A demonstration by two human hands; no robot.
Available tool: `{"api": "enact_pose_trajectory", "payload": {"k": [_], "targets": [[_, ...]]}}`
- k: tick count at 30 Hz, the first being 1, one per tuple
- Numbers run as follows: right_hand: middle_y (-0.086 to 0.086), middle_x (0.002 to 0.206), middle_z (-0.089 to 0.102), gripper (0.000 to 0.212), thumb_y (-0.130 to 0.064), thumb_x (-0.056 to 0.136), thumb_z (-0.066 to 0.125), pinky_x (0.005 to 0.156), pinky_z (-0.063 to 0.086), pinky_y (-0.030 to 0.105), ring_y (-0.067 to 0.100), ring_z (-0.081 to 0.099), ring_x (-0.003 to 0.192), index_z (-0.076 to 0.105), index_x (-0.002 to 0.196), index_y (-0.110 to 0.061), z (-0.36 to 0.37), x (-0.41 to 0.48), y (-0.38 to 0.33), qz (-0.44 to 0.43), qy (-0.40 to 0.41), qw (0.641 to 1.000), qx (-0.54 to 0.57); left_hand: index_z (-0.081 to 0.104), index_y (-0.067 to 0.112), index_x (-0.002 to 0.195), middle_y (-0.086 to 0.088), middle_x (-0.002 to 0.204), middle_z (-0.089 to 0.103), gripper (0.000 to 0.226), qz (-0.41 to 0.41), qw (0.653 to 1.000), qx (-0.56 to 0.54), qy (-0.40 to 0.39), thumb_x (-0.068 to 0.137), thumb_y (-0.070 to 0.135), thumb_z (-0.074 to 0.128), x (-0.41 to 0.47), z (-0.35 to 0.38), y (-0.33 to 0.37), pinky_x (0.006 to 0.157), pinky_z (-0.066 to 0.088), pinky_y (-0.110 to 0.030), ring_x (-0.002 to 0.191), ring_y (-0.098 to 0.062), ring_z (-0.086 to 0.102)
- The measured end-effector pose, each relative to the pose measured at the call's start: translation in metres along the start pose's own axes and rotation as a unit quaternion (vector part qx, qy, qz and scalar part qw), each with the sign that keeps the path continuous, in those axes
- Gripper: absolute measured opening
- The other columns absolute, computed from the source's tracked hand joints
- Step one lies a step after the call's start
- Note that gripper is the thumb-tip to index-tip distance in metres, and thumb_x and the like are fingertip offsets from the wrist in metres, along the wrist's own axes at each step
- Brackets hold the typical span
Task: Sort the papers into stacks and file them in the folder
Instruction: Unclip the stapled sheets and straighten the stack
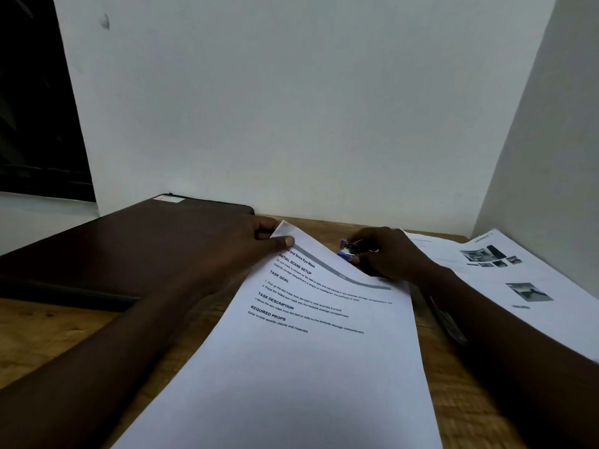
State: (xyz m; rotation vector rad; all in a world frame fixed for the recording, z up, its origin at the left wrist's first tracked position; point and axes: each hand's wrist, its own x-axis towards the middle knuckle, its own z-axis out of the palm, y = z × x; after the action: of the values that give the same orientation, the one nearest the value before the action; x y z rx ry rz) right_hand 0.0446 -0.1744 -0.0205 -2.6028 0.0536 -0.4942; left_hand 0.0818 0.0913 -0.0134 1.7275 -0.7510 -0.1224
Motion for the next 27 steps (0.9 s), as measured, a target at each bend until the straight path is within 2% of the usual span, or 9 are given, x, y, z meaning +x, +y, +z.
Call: {"api": "enact_pose_trajectory", "payload": {"k": [3, 9, 11, 13, 16, 18, 22, 25, 27], "targets": [[0.0, 0.1, 0.073, 0.019, -0.012, 0.081, 0.071, 0.061, 0.04, 0.008, 0.01, 0.06, 0.082, 0.072, 0.1, -0.019, 0.0, 0.006, -0.001, 0.007, 0.002, 1.0, -0.021, 0.066, 0.004, 0.096, -0.004, 0.073, 0.073, 0.012, -0.013, 0.998, -0.032, 0.044, 0.091, 0.014, 0.069, 0.003, -0.003, 0.0, 0.054, 0.049, -0.02, 0.062, -0.011, 0.068], [0.0, 0.106, 0.071, 0.019, -0.021, 0.082, 0.07, 0.079, 0.046, 0.025, 0.018, 0.062, 0.1, 0.071, 0.101, -0.022, 0.01, 0.03, -0.004, 0.019, 0.005, 0.997, -0.074, 0.062, 0.012, 0.083, 0.002, 0.057, 0.068, 0.01, -0.041, 0.993, -0.076, 0.085, 0.09, 0.009, 0.068, 0.007, 0.006, -0.005, 0.046, 0.048, -0.018, 0.052, -0.007, 0.065], [0.003, 0.111, 0.069, 0.023, -0.021, 0.086, 0.067, 0.083, 0.043, 0.023, 0.02, 0.062, 0.106, 0.07, 0.109, -0.018, 0.008, 0.033, -0.009, 0.027, 0.013, 0.999, -0.036, 0.065, 0.01, 0.087, -0.005, 0.069, 0.073, 0.009, -0.038, 0.989, -0.084, 0.115, 0.089, 0.016, 0.072, 0.006, 0.002, -0.005, 0.065, 0.056, -0.029, 0.068, -0.018, 0.068], [0.002, 0.114, 0.069, 0.026, -0.028, 0.092, 0.063, 0.082, 0.037, 0.02, 0.018, 0.061, 0.109, 0.068, 0.115, -0.016, 0.0, 0.03, -0.015, 0.022, 0.04, 0.999, -0.019, 0.065, -0.001, 0.096, -0.023, 0.088, 0.072, 0.033, -0.024, 0.984, -0.091, 0.149, 0.082, 0.026, 0.077, 0.004, -0.004, -0.002, 0.079, 0.051, -0.042, 0.081, -0.027, 0.064], [-0.004, 0.108, 0.065, 0.037, -0.046, 0.096, 0.052, 0.085, 0.037, 0.021, 0.013, 0.058, 0.103, 0.065, 0.117, -0.018, -0.028, 0.012, -0.026, 0.04, 0.129, 0.988, 0.07, 0.059, -0.001, 0.09, -0.013, 0.075, 0.063, 0.025, -0.007, 0.978, -0.119, 0.173, 0.09, 0.021, 0.07, 0.001, -0.012, 0.004, 0.066, 0.045, -0.031, 0.068, -0.02, 0.058], [-0.003, 0.115, 0.064, 0.047, -0.057, 0.095, 0.045, 0.094, 0.047, 0.035, 0.018, 0.06, 0.107, 0.06, 0.121, -0.02, -0.049, -0.006, -0.035, 0.08, 0.148, 0.958, 0.233, 0.056, 0.005, 0.092, -0.01, 0.077, 0.061, 0.017, -0.014, 0.969, -0.16, 0.19, 0.093, 0.02, 0.066, 0.0, -0.016, 0.006, 0.068, 0.047, -0.032, 0.07, -0.021, 0.058], [0.006, 0.11, 0.062, 0.048, -0.06, 0.095, 0.04, 0.077, 0.054, 0.036, 0.022, 0.063, 0.094, 0.049, 0.12, -0.02, -0.07, -0.064, -0.051, 0.138, 0.001, 0.93, 0.34, 0.059, 0.009, 0.088, -0.017, 0.095, 0.065, 0.014, -0.031, 0.948, -0.227, 0.22, 0.096, 0.02, 0.062, -0.001, -0.019, 0.011, 0.09, 0.051, -0.05, 0.093, -0.032, 0.06], [-0.001, 0.088, 0.066, 0.021, -0.042, 0.094, 0.059, 0.071, 0.048, 0.029, 0.014, 0.062, 0.077, 0.06, 0.096, -0.021, -0.064, -0.095, -0.057, 0.133, -0.051, 0.94, 0.309, 0.057, 0.009, 0.089, -0.021, 0.106, 0.063, 0.014, -0.035, 0.936, -0.253, 0.241, 0.098, 0.02, 0.059, 0.001, -0.018, 0.016, 0.081, 0.057, -0.041, 0.093, -0.031, 0.063], [0.001, 0.092, 0.072, 0.005, -0.023, 0.094, 0.062, 0.07, 0.049, 0.028, 0.014, 0.064, 0.077, 0.067, 0.094, -0.024, -0.063, -0.101, -0.058, 0.123, -0.036, 0.94, 0.315, 0.058, 0.009, 0.088, -0.018, 0.102, 0.064, 0.015, -0.026, 0.933, -0.26, 0.249, 0.099, 0.02, 0.059, 0.0, -0.013, 0.027, 0.076, 0.06, -0.036, 0.089, -0.029, 0.064]]}}
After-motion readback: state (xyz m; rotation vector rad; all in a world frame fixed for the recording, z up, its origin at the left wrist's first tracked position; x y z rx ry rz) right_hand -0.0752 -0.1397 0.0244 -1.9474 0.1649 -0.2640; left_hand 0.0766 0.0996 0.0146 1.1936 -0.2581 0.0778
